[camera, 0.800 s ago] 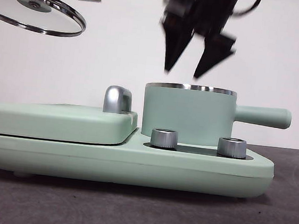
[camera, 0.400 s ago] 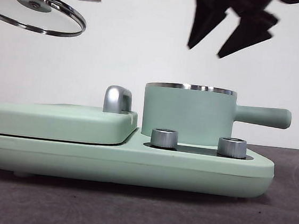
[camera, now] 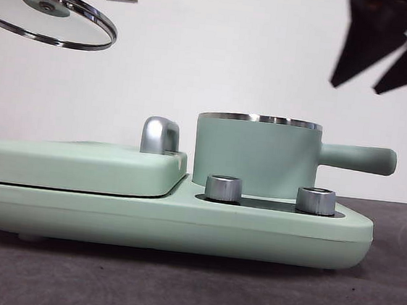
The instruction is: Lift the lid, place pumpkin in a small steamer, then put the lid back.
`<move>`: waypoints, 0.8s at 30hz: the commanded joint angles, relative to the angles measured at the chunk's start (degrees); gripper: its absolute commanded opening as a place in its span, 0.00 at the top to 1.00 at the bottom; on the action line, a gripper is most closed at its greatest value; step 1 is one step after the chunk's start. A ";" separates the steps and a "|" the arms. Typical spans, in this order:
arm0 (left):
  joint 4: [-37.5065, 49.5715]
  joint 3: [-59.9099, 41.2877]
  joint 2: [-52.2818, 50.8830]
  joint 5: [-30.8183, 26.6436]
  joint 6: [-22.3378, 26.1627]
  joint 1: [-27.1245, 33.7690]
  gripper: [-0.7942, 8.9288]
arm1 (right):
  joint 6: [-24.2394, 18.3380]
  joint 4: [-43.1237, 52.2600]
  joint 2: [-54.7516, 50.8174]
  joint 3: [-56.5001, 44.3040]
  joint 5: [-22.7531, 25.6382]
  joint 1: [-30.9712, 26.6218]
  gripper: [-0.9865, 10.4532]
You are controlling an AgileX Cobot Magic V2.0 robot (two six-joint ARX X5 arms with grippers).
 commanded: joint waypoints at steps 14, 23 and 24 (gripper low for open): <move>5.07 0.87 2.14 12.22 0.59 -4.11 0.91 | 1.20 -7.80 -19.63 -5.49 1.64 0.35 0.61; 16.09 0.87 8.70 12.11 2.14 -10.86 0.91 | 2.16 -8.15 -21.79 -5.49 1.60 0.35 0.61; 17.79 0.90 9.81 12.13 1.92 -11.63 0.91 | 2.16 -8.15 -21.77 -5.49 1.57 0.35 0.61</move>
